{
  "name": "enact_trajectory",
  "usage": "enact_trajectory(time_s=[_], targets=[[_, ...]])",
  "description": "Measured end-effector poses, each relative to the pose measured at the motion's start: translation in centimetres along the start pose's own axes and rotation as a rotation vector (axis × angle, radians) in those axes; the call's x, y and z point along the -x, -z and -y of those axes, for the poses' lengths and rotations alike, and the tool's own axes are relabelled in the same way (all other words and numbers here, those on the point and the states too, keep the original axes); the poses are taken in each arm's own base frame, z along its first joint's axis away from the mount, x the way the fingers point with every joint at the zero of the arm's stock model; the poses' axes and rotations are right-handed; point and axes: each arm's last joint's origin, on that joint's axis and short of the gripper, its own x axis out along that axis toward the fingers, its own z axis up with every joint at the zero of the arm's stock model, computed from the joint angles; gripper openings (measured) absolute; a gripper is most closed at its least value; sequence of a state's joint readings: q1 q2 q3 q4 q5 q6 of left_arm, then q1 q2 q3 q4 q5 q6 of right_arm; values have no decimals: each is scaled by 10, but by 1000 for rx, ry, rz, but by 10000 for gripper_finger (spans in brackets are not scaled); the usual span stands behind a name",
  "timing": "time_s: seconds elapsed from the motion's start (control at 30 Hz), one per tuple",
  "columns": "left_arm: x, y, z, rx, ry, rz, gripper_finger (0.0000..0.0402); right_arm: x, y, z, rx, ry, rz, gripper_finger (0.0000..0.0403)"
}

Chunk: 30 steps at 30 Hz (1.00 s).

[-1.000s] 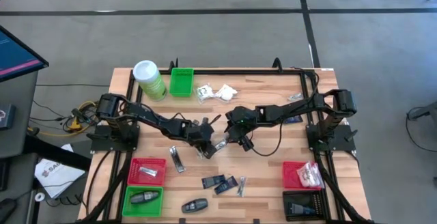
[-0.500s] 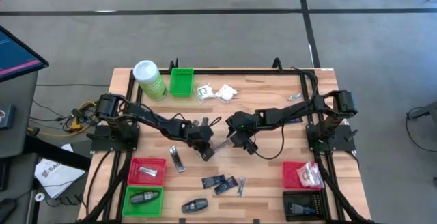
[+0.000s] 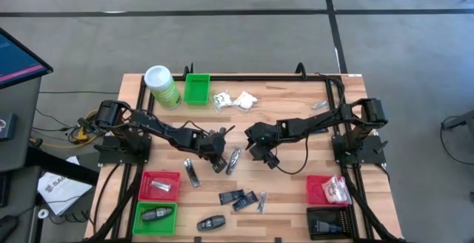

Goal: Pick & Place Travel size toiletries
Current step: Put the black comb into the top green bin

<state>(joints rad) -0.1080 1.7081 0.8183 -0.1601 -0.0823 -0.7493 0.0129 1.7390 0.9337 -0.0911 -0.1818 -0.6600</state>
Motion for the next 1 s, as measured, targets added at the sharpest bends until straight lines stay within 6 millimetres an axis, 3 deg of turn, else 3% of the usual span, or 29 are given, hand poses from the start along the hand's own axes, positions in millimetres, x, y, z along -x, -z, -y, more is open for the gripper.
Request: enact_trajectory(time_s=[0.17,0.47,1.0], targets=[[1,-1,5,35,33,24,0,0,0,1,0,3,0,230],[6,5,33,63,164,123,0,0,0,2,-21,11,11,230],[-4,14,32,31,190,-8,0,1,-1,8,-59,45,45,228]])
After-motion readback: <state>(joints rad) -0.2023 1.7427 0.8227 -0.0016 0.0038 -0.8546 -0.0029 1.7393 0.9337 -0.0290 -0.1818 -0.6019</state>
